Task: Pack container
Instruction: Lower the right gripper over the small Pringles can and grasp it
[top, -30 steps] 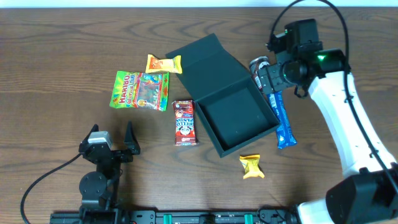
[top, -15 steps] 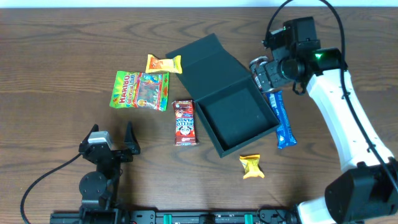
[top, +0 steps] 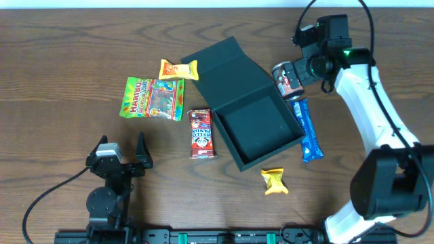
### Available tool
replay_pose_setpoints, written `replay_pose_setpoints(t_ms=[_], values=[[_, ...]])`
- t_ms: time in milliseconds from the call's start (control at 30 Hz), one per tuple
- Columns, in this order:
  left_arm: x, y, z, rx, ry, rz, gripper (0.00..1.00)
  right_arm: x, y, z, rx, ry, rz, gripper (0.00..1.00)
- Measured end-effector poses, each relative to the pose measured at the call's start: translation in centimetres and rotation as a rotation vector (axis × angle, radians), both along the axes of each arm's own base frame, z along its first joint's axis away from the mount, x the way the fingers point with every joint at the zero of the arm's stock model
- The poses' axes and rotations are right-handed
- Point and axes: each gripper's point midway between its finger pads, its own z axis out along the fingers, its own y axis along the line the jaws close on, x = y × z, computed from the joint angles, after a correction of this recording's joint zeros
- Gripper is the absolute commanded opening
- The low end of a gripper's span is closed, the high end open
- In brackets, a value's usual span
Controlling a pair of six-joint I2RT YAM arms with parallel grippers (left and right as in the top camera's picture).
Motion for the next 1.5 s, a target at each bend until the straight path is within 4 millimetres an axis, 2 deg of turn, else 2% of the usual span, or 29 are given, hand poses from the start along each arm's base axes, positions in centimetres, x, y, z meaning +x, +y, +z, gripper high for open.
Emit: replay_pose_setpoints(t_ms=[167,400,533,800,1267,1433,1500], values=[[0.0,0.0,0.0,0.000,0.000,0.000,0.95,0.6,0.3,-2.0,0.026,0.030,0.012,0.99],[0.0,0.0,0.0,0.000,0.000,0.000,0.95,1.0,-0.2,-6.6,0.052,0.114,0.002,0.99],[0.0,0.0,0.0,0.000,0.000,0.000,0.95,1.4,0.0,-8.5,0.062,0.133,0.010,0.99],[0.0,0.0,0.0,0.000,0.000,0.000,0.95,2.7,0.9,-9.3,0.100,0.097,0.045,0.99],[0.0,0.0,0.0,0.000,0.000,0.000,0.95,2.2,1.1,-12.5,0.118,0.167,0.030,0.99],[0.0,0.0,0.0,0.000,0.000,0.000,0.95,2.2,1.2,-12.5,0.137,0.170,-0.006,0.89],[0.0,0.0,0.0,0.000,0.000,0.000,0.95,2.2,1.2,-12.4,0.143,0.169,-0.017,0.81]])
